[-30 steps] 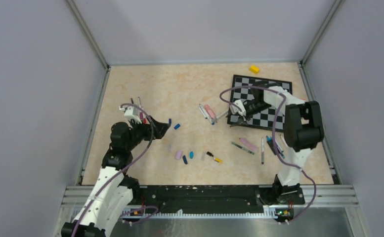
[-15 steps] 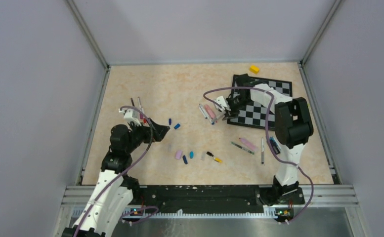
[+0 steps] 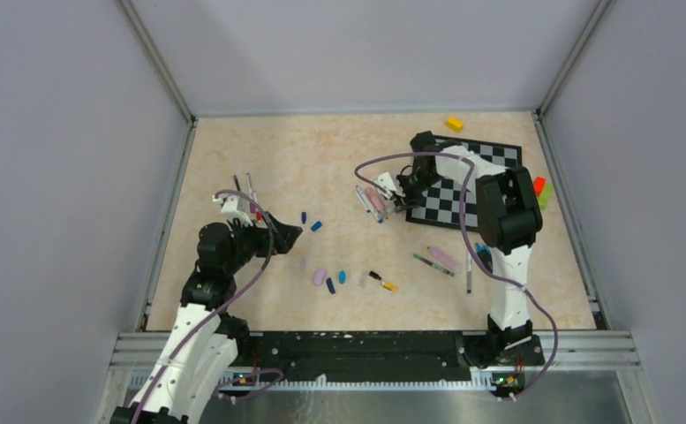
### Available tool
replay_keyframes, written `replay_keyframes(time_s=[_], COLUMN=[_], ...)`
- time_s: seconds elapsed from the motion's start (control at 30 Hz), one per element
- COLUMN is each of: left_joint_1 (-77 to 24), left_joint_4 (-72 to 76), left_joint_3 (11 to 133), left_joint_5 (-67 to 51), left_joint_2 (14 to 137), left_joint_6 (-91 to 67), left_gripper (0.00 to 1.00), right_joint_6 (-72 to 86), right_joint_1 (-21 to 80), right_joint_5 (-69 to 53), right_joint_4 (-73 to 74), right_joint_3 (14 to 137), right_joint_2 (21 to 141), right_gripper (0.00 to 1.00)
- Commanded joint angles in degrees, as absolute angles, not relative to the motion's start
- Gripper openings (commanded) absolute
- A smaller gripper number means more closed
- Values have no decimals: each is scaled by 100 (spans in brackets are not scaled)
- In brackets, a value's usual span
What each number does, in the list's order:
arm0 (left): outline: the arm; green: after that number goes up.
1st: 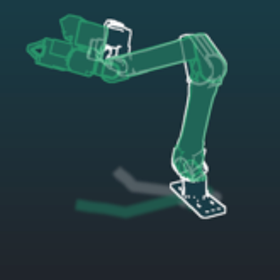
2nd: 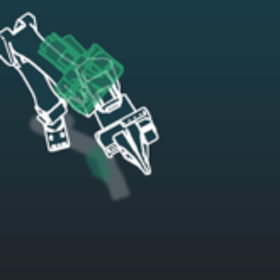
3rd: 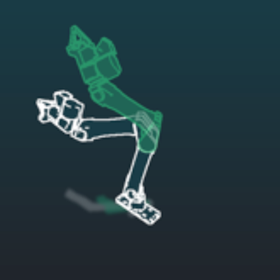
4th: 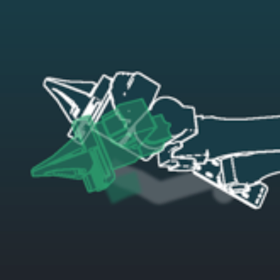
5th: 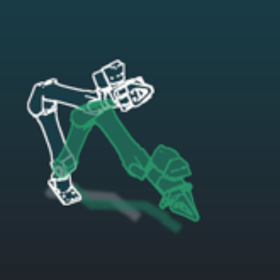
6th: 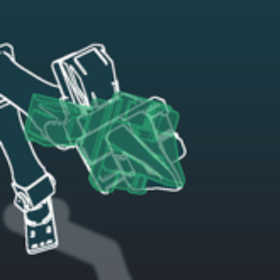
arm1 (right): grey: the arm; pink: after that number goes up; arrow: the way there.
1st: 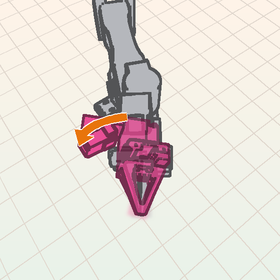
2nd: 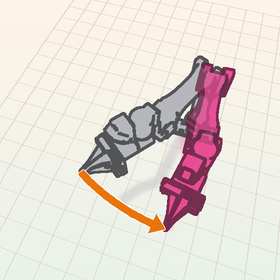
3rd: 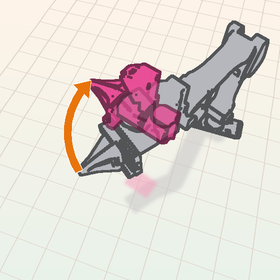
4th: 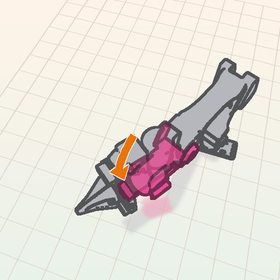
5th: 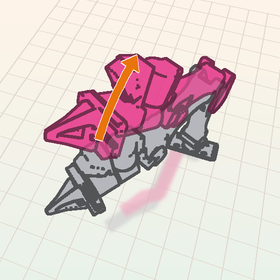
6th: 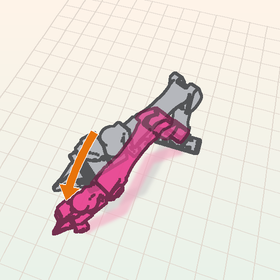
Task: Open the pen caps
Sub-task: Pick up the pen from the center of the board.
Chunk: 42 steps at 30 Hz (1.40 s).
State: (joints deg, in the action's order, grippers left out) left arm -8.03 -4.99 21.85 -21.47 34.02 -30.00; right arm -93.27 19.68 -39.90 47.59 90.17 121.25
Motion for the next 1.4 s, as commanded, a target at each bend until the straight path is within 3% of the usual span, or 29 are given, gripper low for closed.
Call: replay_keyframes(time_s=[0.0,0.63,0.73,0.9,1.37], left_joint_1=[-792,-791,-796,-792,-792], left_joint_4=[-475,-538,-561,-588,-311], left_joint_3=[2217,2237,2252,2266,2211], left_joint_5=[-2072,-2073,-2070,-2080,-2521], left_joint_2=[3370,3345,3337,3314,3271], left_joint_6=[-2883,-2909,-2917,-2926,-3121], left_gripper=[99,99,99,99,99], right_joint_6=[-9587,-9773,-9743,-9675,-9745], right_joint_1=[2057,2162,2162,2165,2162], right_joint_5=[-3884,-3551,-3544,-3579,-4642], right_joint_4=[5122,5857,5935,5949,5530], right_joint_3=[9357,10026,10090,10148,9837], right_joint_2=[12237,12791,12844,12861,12057], right_gripper=[40,24,18,1,0])
